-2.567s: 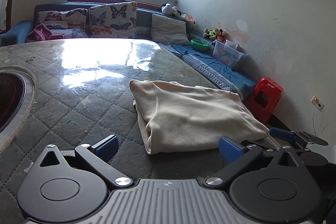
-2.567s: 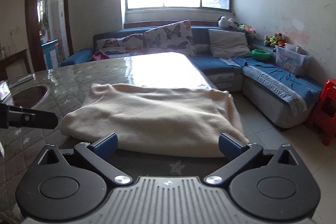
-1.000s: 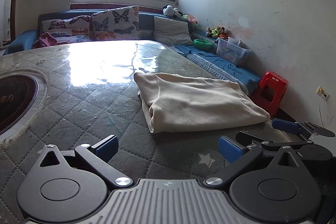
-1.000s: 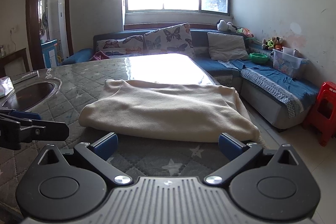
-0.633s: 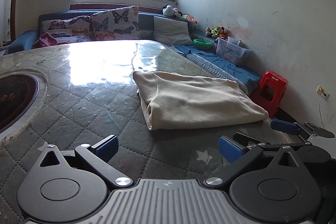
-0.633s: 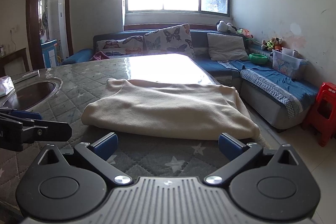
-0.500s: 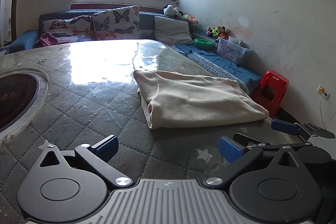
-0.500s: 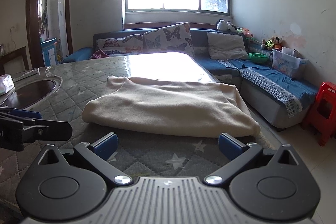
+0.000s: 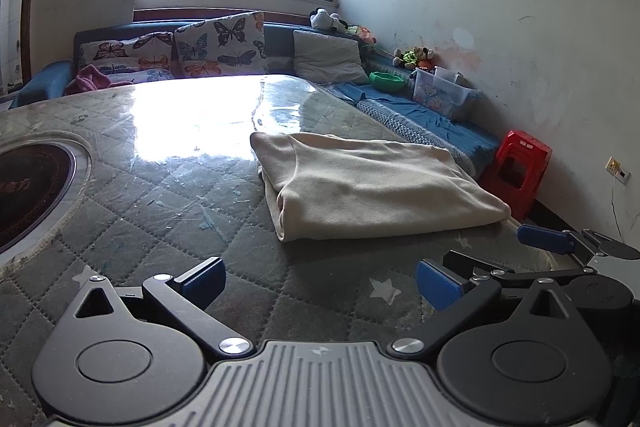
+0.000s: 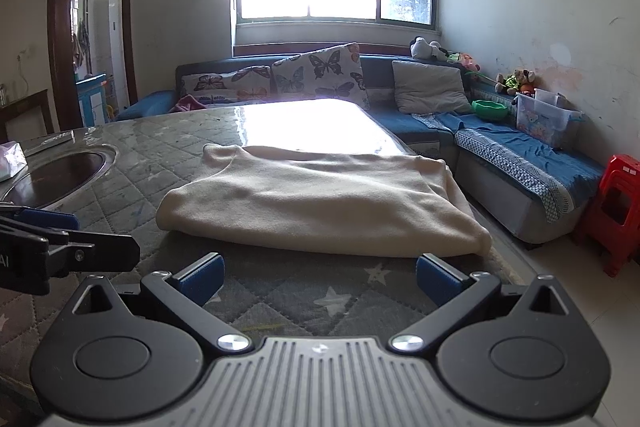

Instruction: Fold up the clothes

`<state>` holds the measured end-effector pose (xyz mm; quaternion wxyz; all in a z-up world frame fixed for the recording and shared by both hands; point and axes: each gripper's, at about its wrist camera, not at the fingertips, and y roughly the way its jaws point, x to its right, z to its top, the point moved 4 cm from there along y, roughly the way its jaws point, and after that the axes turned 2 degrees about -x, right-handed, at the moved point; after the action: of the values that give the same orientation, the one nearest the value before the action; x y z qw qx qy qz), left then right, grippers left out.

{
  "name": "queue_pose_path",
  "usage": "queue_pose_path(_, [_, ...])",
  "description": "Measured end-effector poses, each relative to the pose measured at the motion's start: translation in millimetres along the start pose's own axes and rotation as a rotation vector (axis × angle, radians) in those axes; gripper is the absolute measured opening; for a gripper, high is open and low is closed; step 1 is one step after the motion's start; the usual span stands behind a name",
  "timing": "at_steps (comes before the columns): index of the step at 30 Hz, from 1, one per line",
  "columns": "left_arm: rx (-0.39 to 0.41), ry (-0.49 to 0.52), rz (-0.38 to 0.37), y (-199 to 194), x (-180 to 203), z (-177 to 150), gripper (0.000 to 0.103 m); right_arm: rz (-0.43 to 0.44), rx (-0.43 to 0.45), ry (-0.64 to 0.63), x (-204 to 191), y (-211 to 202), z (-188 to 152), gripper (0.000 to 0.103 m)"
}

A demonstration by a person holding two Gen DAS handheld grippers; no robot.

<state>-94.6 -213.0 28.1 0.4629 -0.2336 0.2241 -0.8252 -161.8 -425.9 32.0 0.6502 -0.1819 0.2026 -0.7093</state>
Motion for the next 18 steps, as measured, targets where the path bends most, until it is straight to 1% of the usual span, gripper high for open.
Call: queue_pose_path(18, [-0.016, 0.022, 0.005, 6.3, 5.7, 3.1, 0.103, 0.002, -0.003, 0.020, 4.8, 2.9, 0.6, 0.103])
